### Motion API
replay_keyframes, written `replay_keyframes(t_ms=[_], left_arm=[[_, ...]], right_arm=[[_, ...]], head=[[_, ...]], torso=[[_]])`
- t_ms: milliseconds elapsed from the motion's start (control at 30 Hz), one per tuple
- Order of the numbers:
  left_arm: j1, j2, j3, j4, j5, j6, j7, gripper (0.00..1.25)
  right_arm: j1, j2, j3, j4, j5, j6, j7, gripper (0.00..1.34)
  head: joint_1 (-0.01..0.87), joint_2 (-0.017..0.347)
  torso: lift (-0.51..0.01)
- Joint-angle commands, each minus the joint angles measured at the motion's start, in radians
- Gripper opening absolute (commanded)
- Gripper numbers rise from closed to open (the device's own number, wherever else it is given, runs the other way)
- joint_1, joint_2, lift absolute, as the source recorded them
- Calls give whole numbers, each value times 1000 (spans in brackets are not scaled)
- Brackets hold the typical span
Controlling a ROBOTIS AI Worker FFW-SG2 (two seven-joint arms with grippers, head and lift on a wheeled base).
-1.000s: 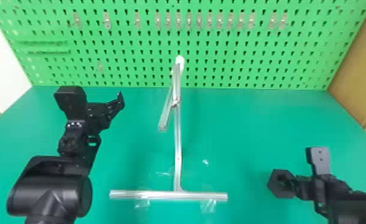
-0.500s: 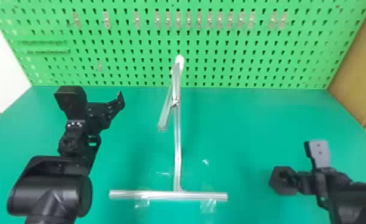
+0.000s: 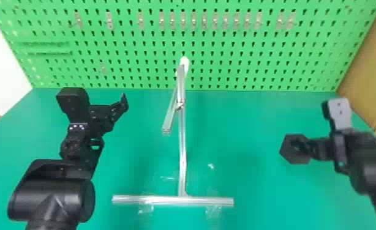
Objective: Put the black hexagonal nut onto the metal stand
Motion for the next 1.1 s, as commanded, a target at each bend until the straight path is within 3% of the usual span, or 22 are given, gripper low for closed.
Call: replay_keyframes(t_ms=[0,233,500,833,1067], left_arm=[[-2,0,-2,0,-1,0,0,1092],[-1,0,1,0,-1,0,0,1092],[-4,0,0,0,-1,0,0,1092],[-6,0,-5,0,-4,8,0,1092],[-9,0,-10,0,-7,12,0,1092]], right_arm=[[-65,-37,44,-57,-54,78,0,192],[-174,-83,126,-111,-74,218,28,190],[-264,-116,192,-128,-119,256,40,192],[-418,-172,267,-126,-237,284,40,192],[-525,-196,327,-97,-327,299,40,192]], head=[[693,81],[693,81],[693,81],[693,81],[693,81]], torso=[[-1],[-1],[-1],[-1],[-1]])
